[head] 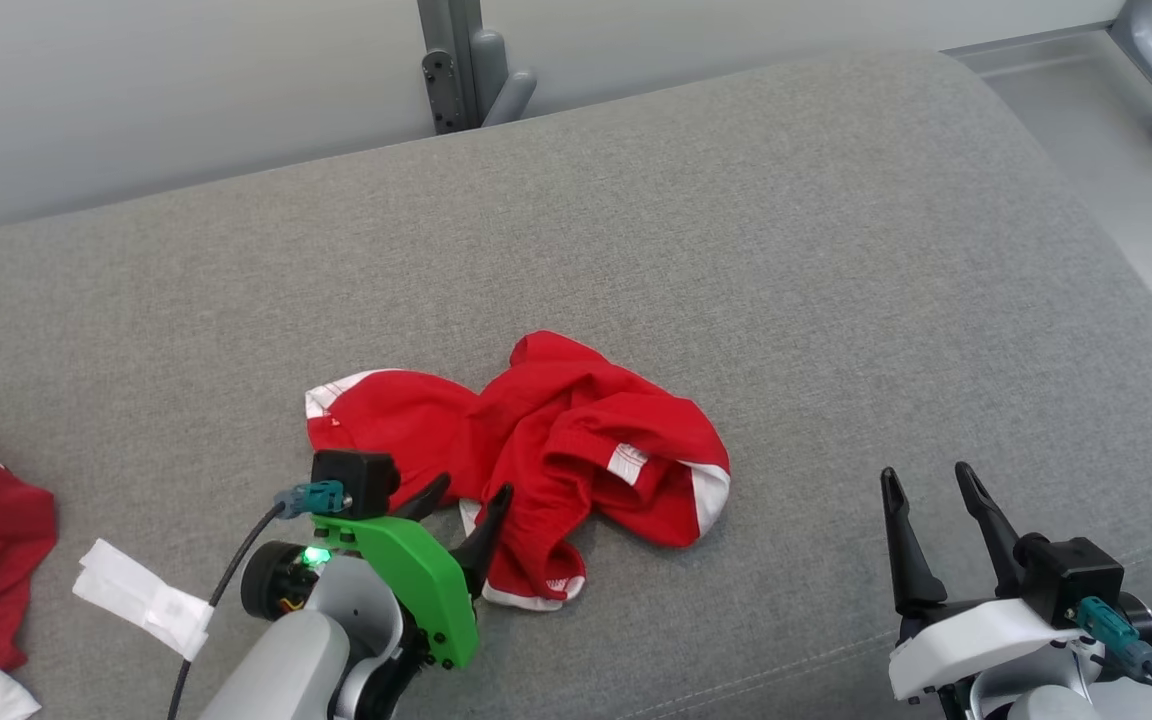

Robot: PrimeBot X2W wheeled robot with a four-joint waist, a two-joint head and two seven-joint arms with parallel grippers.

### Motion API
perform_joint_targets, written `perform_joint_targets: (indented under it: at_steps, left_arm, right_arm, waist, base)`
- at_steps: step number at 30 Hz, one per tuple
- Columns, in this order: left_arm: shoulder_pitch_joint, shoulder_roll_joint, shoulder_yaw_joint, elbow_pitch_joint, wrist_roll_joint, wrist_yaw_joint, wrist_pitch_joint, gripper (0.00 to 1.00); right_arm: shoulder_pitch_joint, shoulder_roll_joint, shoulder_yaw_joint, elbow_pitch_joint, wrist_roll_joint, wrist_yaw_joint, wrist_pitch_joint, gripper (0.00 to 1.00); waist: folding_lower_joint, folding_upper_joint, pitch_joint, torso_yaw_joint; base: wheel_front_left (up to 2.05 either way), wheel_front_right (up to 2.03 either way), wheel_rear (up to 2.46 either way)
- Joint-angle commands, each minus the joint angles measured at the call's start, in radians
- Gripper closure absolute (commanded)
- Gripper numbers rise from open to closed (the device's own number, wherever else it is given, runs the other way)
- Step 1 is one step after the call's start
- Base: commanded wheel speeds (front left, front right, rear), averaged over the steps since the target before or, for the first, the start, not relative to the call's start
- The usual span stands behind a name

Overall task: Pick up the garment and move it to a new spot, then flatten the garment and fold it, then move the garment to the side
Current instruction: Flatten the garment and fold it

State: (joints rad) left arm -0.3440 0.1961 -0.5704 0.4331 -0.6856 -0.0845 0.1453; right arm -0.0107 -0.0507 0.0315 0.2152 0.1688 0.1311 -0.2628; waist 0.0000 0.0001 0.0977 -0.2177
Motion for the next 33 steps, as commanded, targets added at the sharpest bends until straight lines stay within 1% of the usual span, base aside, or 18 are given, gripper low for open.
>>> perform_joint_targets:
  at_steps: [1, 3, 6, 8, 10, 12, 16, 21, 24, 29, 30, 31, 32, 33]
  left_arm:
    - [0.030, -0.001, 0.000, -0.051, -0.013, 0.014, 0.018, 0.00]
    - [0.063, 0.006, -0.008, -0.154, -0.025, 0.039, 0.058, 0.00]
    - [0.114, -0.032, -0.025, -0.289, -0.073, 0.060, 0.114, 0.00]
    - [0.129, -0.045, -0.037, -0.345, -0.093, 0.074, 0.142, 0.00]
    - [0.131, -0.049, -0.050, -0.363, -0.074, 0.100, 0.153, 0.00]
    - [0.129, -0.074, -0.049, -0.363, -0.079, 0.122, 0.149, 0.00]
    - [0.094, -0.089, -0.047, -0.333, -0.052, 0.152, 0.127, 0.00]
    - [0.064, -0.102, -0.050, -0.293, -0.038, 0.157, 0.103, 0.00]
    - [0.041, -0.107, -0.041, -0.248, -0.028, 0.172, 0.085, 0.00]
    - [0.021, -0.113, -0.041, -0.213, -0.022, 0.172, 0.069, 0.00]
    - [0.014, -0.113, -0.041, -0.205, -0.018, 0.174, 0.062, 0.05]
    - [0.007, -0.113, -0.040, -0.197, -0.017, 0.176, 0.057, 0.30]
    - [0.002, -0.114, -0.039, -0.188, -0.019, 0.175, 0.051, 0.65]
    - [-0.004, -0.114, -0.043, -0.180, -0.013, 0.169, 0.044, 0.96]
  right_arm:
    - [0.008, -0.001, 0.000, -0.004, 0.001, -0.001, -0.003, 0.00]
    - [-0.001, 0.000, 0.004, -0.006, 0.004, -0.001, -0.003, 0.00]
    - [-0.017, -0.001, 0.012, -0.011, 0.009, -0.001, -0.003, 0.00]
    - [-0.020, 0.000, 0.022, -0.012, 0.015, -0.001, -0.003, 0.00]
    - [-0.028, -0.001, 0.028, -0.010, 0.022, -0.001, -0.003, 0.00]
    - [-0.038, -0.001, 0.027, -0.010, 0.029, -0.001, -0.003, 0.00]
    - [-0.042, -0.001, 0.024, -0.009, 0.035, -0.001, -0.003, 0.00]
    - [-0.053, 0.000, 0.019, -0.008, 0.039, -0.001, -0.003, 0.00]
    - [-0.061, -0.001, 0.025, -0.009, 0.047, -0.001, -0.003, 0.00]
    - [-0.065, 0.000, 0.029, -0.011, 0.056, -0.001, -0.003, 0.00]
    - [-0.068, 0.000, 0.030, -0.012, 0.057, -0.001, -0.003, 0.00]
    - [-0.070, 0.000, 0.030, -0.011, 0.059, -0.001, -0.003, 0.00]
    - [-0.071, 0.000, 0.031, -0.011, 0.060, -0.001, -0.003, 0.00]
    - [-0.072, 0.000, 0.032, -0.010, 0.062, -0.001, -0.003, 0.00]
  waist:
    - [0.0000, -0.0001, -0.007, 0.013]
    - [0.0000, -0.0001, 0.002, 0.013]
    - [0.0000, -0.0001, 0.021, 0.010]
    - [0.0000, -0.0001, 0.036, 0.003]
    - [0.0000, -0.0001, 0.050, -0.009]
    - [0.0000, -0.0001, 0.063, -0.020]
    - [0.0000, -0.0001, 0.084, -0.040]
    - [0.0000, -0.0001, 0.101, -0.059]
    - [0.0000, -0.0001, 0.111, -0.070]
    - [0.0000, -0.0001, 0.119, -0.077]
    - [0.0000, -0.0001, 0.122, -0.078]
    - [0.0000, -0.0001, 0.124, -0.078]
    - [0.0000, -0.0001, 0.125, -0.079]
    - [0.0000, -0.0001, 0.126, -0.080]
  base:
    - [0.00, 0.00, 0.00]
    - [0.00, 0.00, 0.00]
    - [0.00, 0.00, 0.00]
    - [0.00, 0.00, 0.00]
    - [0.00, 0.00, 0.00]
    - [0.00, 0.00, 0.00]
    - [0.00, 0.00, 0.00]
    - [0.00, 0.00, 0.00]
    - [0.00, 0.00, 0.00]
    - [0.00, 0.00, 0.00]
    - [0.00, 0.00, 0.00]
    - [0.00, 0.00, 0.00]
    - [0.00, 0.00, 0.00]
    - [0.00, 0.00, 0.00]
